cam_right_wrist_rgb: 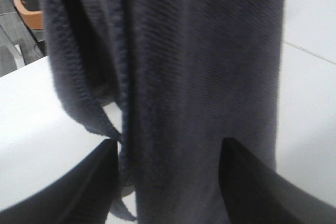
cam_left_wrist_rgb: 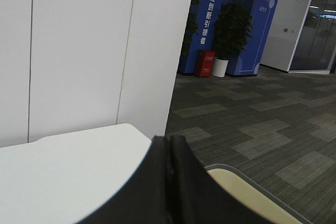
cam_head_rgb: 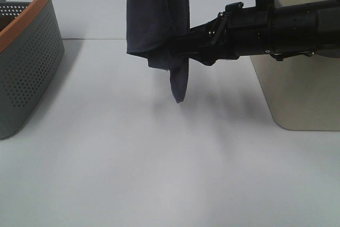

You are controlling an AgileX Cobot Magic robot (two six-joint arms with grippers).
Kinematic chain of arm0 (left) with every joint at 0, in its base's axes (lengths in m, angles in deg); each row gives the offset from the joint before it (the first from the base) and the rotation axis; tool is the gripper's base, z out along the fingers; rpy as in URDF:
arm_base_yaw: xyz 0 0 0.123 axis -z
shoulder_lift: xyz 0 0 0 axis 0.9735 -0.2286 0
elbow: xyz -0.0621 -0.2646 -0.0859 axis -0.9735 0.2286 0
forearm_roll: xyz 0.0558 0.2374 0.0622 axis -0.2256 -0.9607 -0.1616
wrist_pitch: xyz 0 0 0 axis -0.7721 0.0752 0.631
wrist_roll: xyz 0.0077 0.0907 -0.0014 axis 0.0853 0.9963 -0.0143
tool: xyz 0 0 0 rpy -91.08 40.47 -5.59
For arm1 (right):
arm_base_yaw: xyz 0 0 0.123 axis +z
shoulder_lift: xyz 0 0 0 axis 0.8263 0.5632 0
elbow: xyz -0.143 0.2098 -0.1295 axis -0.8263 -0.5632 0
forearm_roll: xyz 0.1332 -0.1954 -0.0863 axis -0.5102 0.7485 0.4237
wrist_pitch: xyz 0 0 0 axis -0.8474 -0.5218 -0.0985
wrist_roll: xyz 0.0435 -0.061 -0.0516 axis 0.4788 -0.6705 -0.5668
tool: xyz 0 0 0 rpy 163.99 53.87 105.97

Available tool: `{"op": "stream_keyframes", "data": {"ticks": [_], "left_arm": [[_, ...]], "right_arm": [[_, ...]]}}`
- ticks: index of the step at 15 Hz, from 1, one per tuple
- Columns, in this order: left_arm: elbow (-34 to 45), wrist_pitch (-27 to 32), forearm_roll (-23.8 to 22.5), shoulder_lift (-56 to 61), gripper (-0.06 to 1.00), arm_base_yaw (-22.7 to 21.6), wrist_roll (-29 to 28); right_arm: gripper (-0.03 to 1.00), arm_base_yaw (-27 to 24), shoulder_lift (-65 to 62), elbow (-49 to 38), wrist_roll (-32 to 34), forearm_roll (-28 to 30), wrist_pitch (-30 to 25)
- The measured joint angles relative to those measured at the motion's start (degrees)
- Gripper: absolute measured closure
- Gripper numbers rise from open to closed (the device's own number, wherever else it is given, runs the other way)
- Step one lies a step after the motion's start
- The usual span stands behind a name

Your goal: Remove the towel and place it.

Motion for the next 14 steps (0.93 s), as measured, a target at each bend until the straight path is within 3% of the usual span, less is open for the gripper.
{"op": "stream_keyframes", "data": {"ticks": [4,9,14], "left_arm": [[0.0,0.0,-0.1,0.0,0.94,0.0,0.8],[0.0,0.1,-0.1,0.0,0.94,0.0,1.0],[0.0,0.1,-0.1,0.0,0.94,0.0,1.0]], "right_arm": [[0.42,0.1,0.0,0.3,0.2,-0.2,1.8],[0.47,0.1,0.0,0.3,1.1,-0.2,-6.9],[0.48,0.1,0.0,0.3,1.2,-0.2,1.9]]}}
